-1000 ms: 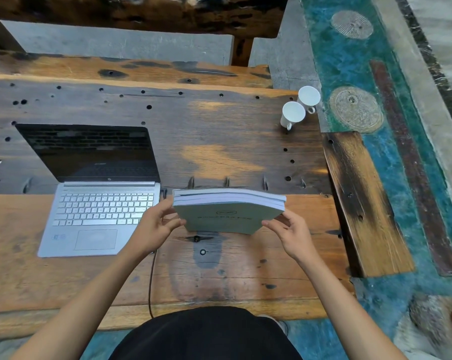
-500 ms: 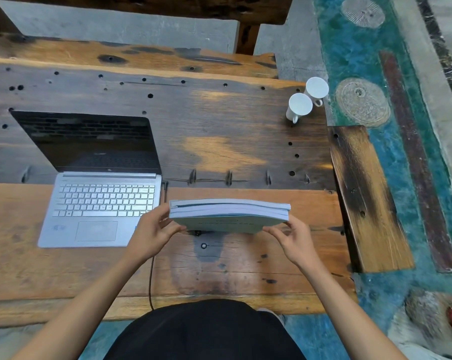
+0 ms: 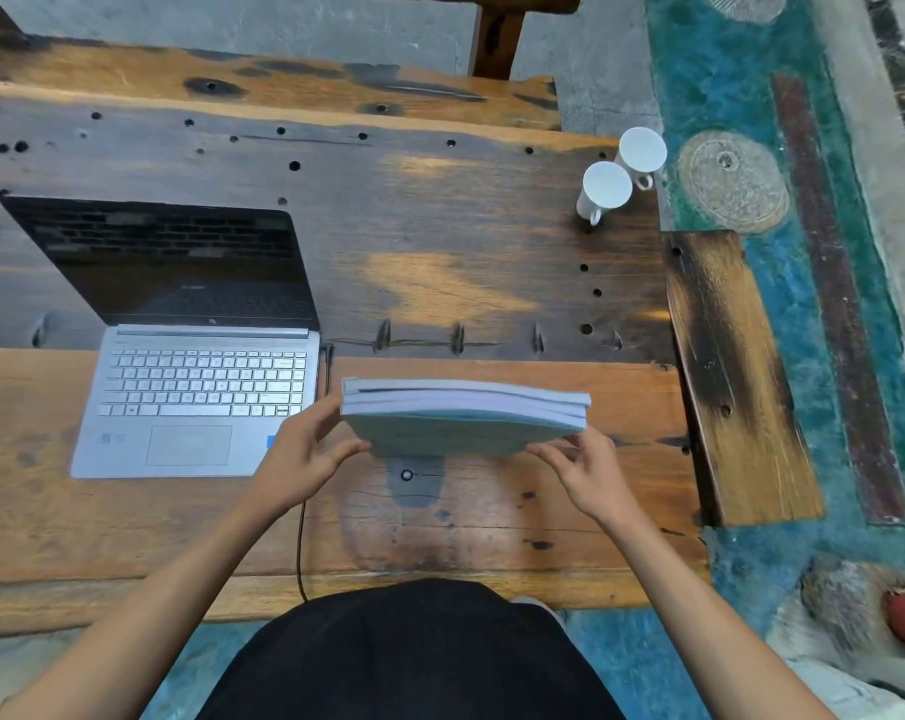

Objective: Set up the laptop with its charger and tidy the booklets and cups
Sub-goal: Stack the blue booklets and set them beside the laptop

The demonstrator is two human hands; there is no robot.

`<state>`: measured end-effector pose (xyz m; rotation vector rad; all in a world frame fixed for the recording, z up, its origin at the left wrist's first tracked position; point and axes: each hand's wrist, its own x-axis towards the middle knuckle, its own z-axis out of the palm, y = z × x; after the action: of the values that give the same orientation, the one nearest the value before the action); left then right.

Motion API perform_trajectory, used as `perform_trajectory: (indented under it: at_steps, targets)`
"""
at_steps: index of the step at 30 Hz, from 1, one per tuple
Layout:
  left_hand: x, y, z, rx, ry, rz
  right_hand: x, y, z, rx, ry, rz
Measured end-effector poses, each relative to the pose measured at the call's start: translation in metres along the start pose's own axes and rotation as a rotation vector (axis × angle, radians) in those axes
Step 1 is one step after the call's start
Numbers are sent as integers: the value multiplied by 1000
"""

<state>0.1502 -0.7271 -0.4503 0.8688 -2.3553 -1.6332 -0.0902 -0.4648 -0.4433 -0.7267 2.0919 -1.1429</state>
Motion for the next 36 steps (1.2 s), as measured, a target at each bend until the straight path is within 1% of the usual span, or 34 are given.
perform_trajectory:
  at_steps: [4,7,9,12,16,22,25,29,33,36]
  targets:
    - [8,-1,-7,-187,-59,-56,8,-1,-6,83,-57,29]
    - [20,-2,-6,-280,-21,-137,16,-1,-5,153,-64,81]
    - [29,-8,-2,-324,-2,-220,25,1,-3,185,-63,135]
    - [43,-22,10,-417,8,-397,44,8,6,198,-92,232]
    - [59,-45,24,-436,41,-547,72,22,22,199,-111,399]
    - [72,-73,37,-450,78,-668,95,43,42,251,-126,564]
    - [75,-83,44,-405,108,-688,102,52,49,268,-141,621]
    - [75,-96,50,-315,108,-657,107,63,51,296,-121,669]
    - [72,-98,54,-333,108,-639,109,70,53,319,-90,694]
    - [71,-94,55,-298,82,-607,109,71,54,346,-60,705]
